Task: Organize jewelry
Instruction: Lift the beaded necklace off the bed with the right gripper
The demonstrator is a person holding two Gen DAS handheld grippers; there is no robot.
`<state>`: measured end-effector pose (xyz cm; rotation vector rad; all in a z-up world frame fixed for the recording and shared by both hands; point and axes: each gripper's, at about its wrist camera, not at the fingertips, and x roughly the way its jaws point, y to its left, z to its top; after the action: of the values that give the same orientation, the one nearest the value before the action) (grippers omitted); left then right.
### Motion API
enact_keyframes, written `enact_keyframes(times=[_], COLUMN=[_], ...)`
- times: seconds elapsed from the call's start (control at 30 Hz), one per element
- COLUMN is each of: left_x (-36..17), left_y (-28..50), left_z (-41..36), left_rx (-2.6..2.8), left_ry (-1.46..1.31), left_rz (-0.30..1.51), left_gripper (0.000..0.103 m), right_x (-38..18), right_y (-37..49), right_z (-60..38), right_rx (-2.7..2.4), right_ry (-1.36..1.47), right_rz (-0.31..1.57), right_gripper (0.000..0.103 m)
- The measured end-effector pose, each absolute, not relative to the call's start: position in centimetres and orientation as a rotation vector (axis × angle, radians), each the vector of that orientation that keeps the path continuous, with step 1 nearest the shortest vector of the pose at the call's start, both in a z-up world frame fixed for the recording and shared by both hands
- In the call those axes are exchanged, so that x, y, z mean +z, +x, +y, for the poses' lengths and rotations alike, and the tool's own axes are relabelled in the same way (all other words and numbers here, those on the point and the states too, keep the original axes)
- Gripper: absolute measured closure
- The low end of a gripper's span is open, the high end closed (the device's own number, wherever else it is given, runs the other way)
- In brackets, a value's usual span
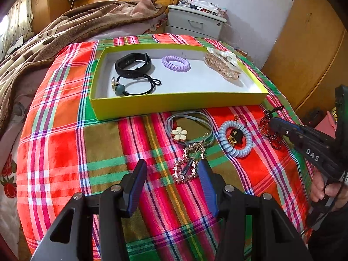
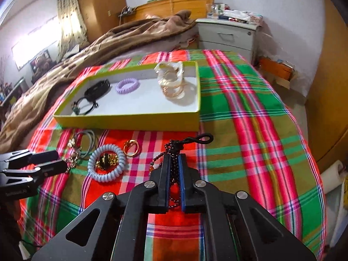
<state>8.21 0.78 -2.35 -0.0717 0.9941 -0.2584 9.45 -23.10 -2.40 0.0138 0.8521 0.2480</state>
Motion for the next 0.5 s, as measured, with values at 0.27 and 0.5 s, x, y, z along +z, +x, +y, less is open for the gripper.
enact_keyframes(times=[0.27, 0.5], left_x=[-2.3, -2.4], left_y=[8.7, 9.0], left_z=[-0.4, -1.4], left_rx=[-0.220, -0.230], left_ry=[0.010, 0.036], left_rz=[1.008, 1.012], left_gripper=[0.052, 0.052], right_x=[-1.1, -1.1], right_y=[8.8, 8.8], right_z=[-24.5, -24.9], right_rx=[0.246, 0.253], right_ry=[0.072, 0.091], right_rz=[0.808, 0.803], right_gripper=[0.096, 0.096])
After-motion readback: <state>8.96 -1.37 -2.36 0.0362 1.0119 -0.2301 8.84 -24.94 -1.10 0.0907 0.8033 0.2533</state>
